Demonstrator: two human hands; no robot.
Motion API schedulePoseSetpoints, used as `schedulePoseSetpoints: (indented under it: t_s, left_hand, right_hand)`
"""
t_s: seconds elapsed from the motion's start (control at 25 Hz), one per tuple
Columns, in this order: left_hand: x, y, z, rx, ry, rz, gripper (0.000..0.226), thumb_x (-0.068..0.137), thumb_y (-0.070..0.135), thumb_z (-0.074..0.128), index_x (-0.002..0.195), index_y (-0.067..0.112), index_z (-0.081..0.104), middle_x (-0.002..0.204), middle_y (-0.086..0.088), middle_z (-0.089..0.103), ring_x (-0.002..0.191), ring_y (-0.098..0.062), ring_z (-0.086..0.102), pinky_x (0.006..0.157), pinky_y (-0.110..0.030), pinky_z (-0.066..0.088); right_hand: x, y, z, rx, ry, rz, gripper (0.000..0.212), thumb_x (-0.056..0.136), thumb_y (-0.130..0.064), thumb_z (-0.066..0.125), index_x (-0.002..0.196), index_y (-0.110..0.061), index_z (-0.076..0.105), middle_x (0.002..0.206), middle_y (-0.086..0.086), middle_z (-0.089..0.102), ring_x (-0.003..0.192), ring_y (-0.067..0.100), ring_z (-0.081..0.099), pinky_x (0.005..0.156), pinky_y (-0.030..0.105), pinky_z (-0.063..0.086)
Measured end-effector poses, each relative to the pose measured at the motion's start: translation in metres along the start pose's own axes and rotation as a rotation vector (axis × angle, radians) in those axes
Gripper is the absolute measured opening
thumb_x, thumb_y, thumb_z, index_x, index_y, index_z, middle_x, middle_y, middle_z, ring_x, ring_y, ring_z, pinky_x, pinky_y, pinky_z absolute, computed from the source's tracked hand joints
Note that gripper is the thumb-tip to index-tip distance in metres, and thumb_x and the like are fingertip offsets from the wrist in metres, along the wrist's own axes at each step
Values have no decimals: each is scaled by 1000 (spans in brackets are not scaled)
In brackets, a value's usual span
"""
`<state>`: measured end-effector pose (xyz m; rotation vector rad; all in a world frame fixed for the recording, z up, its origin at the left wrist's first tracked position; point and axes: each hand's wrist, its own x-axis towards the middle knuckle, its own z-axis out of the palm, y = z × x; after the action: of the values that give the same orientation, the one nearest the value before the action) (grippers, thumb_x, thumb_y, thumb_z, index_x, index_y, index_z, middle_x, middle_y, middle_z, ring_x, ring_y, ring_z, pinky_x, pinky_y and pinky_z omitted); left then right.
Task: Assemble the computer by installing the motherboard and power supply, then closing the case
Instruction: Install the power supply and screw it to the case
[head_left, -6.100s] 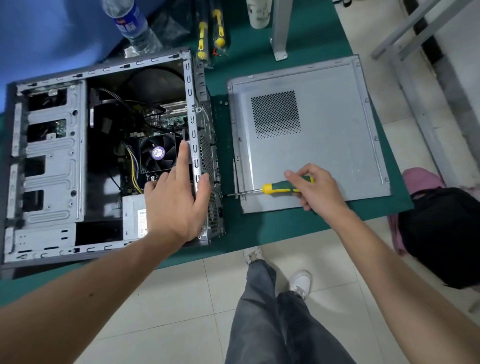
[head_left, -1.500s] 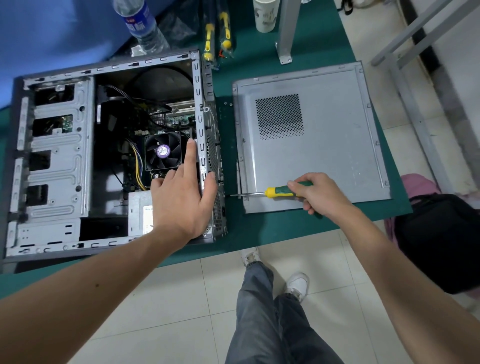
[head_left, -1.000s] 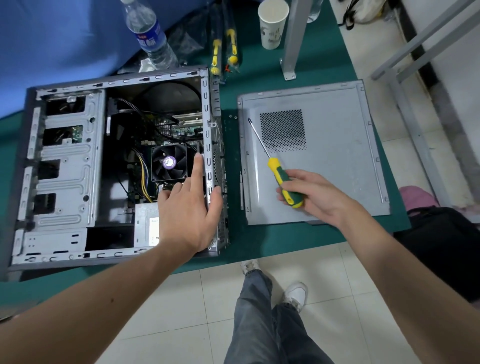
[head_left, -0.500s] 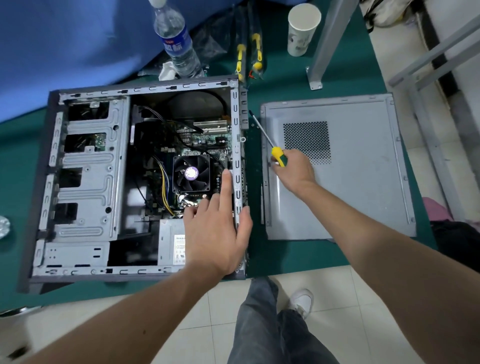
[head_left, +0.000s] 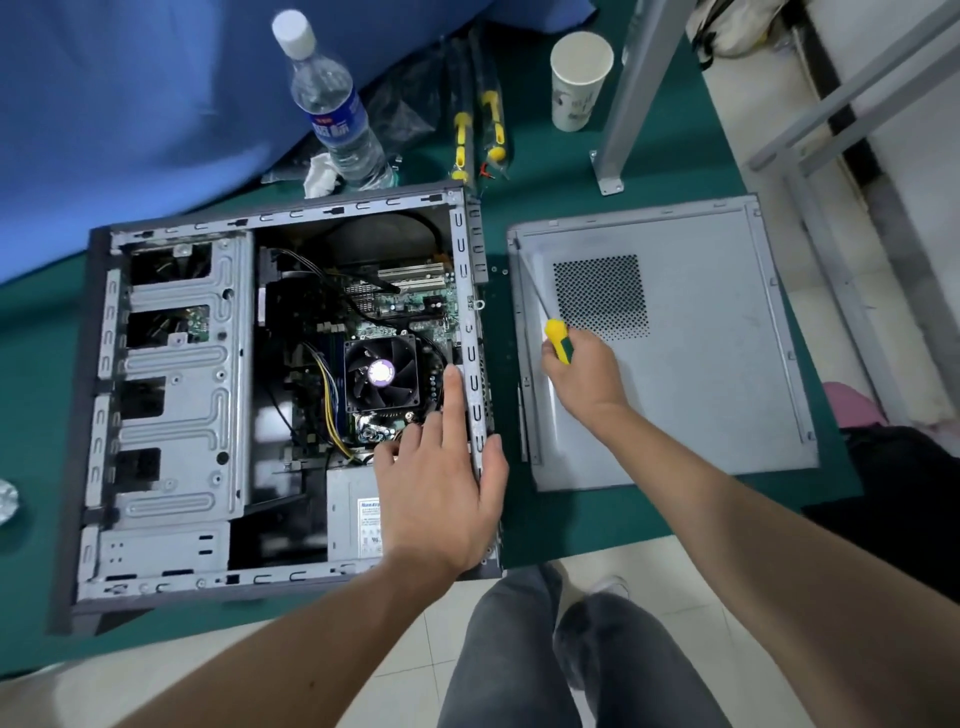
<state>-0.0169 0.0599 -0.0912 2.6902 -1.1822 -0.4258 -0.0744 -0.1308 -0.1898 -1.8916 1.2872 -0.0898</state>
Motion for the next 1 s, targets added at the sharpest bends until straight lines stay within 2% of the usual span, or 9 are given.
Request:
schedulePoseSetpoints:
  t_s: [0.16, 0.28, 0.4, 0.6, 0.72, 0.8, 0.84, 0.92, 1.0]
  left_hand:
    - [1, 0, 0, 6, 4, 6, 71, 97, 52, 16, 158, 19, 4, 107, 1, 63, 97, -23, 55, 87, -44, 38]
    - [-1, 0, -1, 7, 13, 6, 71, 97, 53, 15, 159, 19, 4, 109, 1, 62, 98, -22, 54, 87, -44, 37]
    - [-2, -2, -1, -5, 8, 1, 71, 97, 53, 17, 159, 19, 6, 117, -2, 56, 104, -23, 50, 91, -44, 37]
    - [-6, 1, -6, -136, 62, 3, 61, 100, 44, 37, 151, 13, 32, 136, -11, 44, 124, -27, 42, 104, -45, 36]
    - [-12, 2, -12, -183, 144, 182, 48, 97, 30, 59, 140, 13, 48, 135, -9, 44, 127, -24, 40, 105, -37, 28]
    - [-13, 4, -16, -163, 136, 365, 47, 91, 25, 68, 135, 14, 54, 132, -6, 48, 124, -21, 44, 101, -32, 26]
    - [-13, 6, -17, -178, 103, 430, 47, 90, 24, 70, 133, 14, 56, 128, -5, 52, 119, -19, 48, 99, -32, 31]
    - [-17, 16, -21, -300, 3, 493, 39, 90, 21, 72, 126, 14, 62, 117, -1, 58, 104, -14, 56, 89, -33, 46]
    - [-18, 25, -24, -420, -56, 513, 25, 91, 19, 71, 115, 14, 68, 106, 1, 62, 91, -10, 59, 79, -30, 52]
  right_hand:
    - [-59, 11, -24, 321, -60, 168, 15, 90, -20, 65, 80, -9, 66, 66, 12, 61, 55, 15, 53, 55, 36, 50]
    - [-98, 6, -44, 522, -132, 259, 7, 82, -9, 69, 79, -15, 71, 59, -1, 60, 50, 14, 53, 51, 26, 49]
    - [-125, -5, -58, 633, -195, 322, 6, 78, -8, 73, 82, -13, 72, 55, 1, 60, 48, 15, 53, 52, 19, 48]
    - [-150, -21, -82, 831, -272, 345, 10, 73, -10, 78, 80, -14, 72, 66, 9, 65, 52, 17, 52, 55, 25, 48]
    - [-156, -22, -92, 887, -298, 325, 7, 69, -22, 77, 75, -21, 75, 83, 13, 74, 53, 14, 54, 54, 24, 49]
    - [-156, -20, -96, 879, -314, 301, 11, 67, -30, 75, 76, -24, 75, 85, 11, 74, 54, 13, 55, 57, 24, 49]
    - [-157, -18, -96, 862, -326, 297, 14, 67, -33, 75, 78, -24, 75, 84, 11, 74, 55, 13, 55, 59, 25, 49]
    - [-162, -15, -95, 814, -368, 289, 19, 68, -38, 74, 80, -23, 75, 77, 12, 71, 56, 15, 56, 61, 26, 49]
    - [-164, -13, -94, 784, -397, 263, 19, 71, -40, 74, 81, -23, 74, 65, 8, 65, 55, 17, 56, 58, 24, 48]
